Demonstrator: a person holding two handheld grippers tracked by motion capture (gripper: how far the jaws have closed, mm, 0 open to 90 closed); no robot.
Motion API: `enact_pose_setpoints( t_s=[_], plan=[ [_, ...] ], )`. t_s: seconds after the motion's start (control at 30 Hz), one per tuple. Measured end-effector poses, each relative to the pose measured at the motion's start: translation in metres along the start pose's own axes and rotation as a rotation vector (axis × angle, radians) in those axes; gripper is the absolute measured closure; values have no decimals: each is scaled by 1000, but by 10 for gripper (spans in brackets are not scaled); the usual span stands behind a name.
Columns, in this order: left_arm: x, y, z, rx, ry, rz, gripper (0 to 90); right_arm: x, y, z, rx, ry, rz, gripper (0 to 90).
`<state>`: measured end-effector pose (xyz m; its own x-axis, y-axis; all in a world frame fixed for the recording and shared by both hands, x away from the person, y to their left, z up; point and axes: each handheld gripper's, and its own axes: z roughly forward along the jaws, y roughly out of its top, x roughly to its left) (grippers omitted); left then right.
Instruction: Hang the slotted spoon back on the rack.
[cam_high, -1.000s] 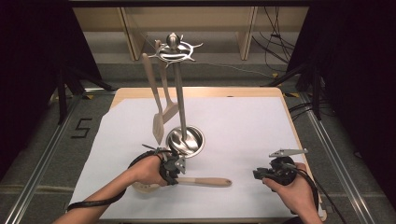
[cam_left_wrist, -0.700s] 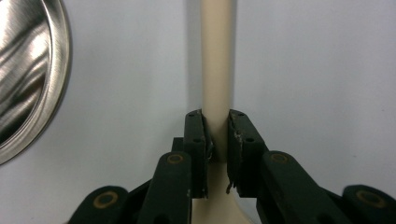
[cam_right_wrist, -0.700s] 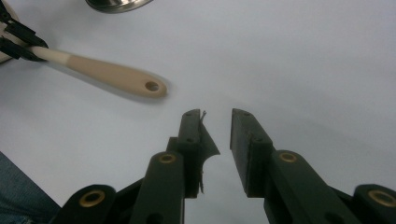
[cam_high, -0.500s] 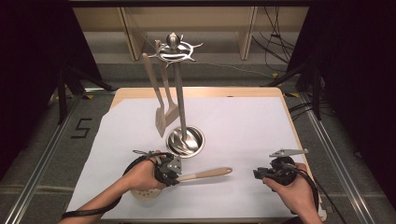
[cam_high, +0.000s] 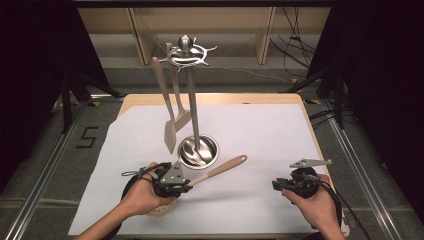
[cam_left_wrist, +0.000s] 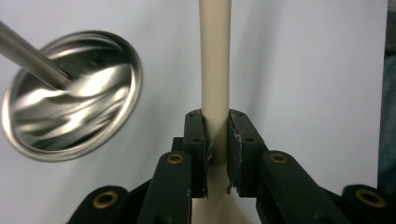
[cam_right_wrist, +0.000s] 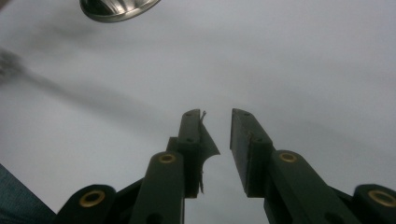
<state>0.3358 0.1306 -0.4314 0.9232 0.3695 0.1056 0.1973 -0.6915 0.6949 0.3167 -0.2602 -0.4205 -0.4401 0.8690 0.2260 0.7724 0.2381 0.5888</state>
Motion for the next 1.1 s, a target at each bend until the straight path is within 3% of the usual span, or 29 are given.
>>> enact_pose_setpoints(
  t_s=[0.03,0.07,0.1,0.23,0.3,0.33,0.37,0.4,0.6,0.67,0.7,0.73,0.93,1.03,1.07,1.1],
  plan=[
    [0,0,-3,-13,25,-3,786,0,0,1,-21,-1,-10,741],
    [0,1,-6,-30,10,-14,786,1,0,1,-13,4,8,741],
    [0,1,-7,-46,55,-9,786,2,-1,1,-13,8,17,741],
    [-2,-1,-16,-130,68,-58,786,2,0,-1,12,-2,7,741],
    [-2,-2,-21,-139,71,-59,786,2,0,-1,12,-3,7,741],
    [-4,-2,-21,-163,70,-81,786,2,0,-1,13,-3,7,741],
    [-3,-4,-23,-160,81,-68,786,1,0,0,10,4,7,741],
    [-6,-4,-24,-195,75,-104,786,2,0,0,11,2,7,741],
    [-6,-5,-33,-242,100,-120,786,3,1,-1,30,0,27,741],
    [-4,-6,-37,-264,123,-100,786,3,1,-1,29,2,30,741],
    [-6,-7,-37,-269,112,-134,786,2,1,0,18,-1,15,741],
    [-6,-7,-38,-290,122,-131,786,1,1,1,-3,-1,-10,741],
    [-6,-9,-47,-325,160,-132,786,2,1,1,0,-1,-11,741],
    [-6,-9,-53,-353,185,-134,786,2,1,2,-5,5,-8,741],
    [-6,-8,-55,-369,192,-139,786,4,1,0,25,4,25,741],
    [-6,-8,-57,-380,200,-144,786,5,1,0,24,5,22,741]
  ],
)
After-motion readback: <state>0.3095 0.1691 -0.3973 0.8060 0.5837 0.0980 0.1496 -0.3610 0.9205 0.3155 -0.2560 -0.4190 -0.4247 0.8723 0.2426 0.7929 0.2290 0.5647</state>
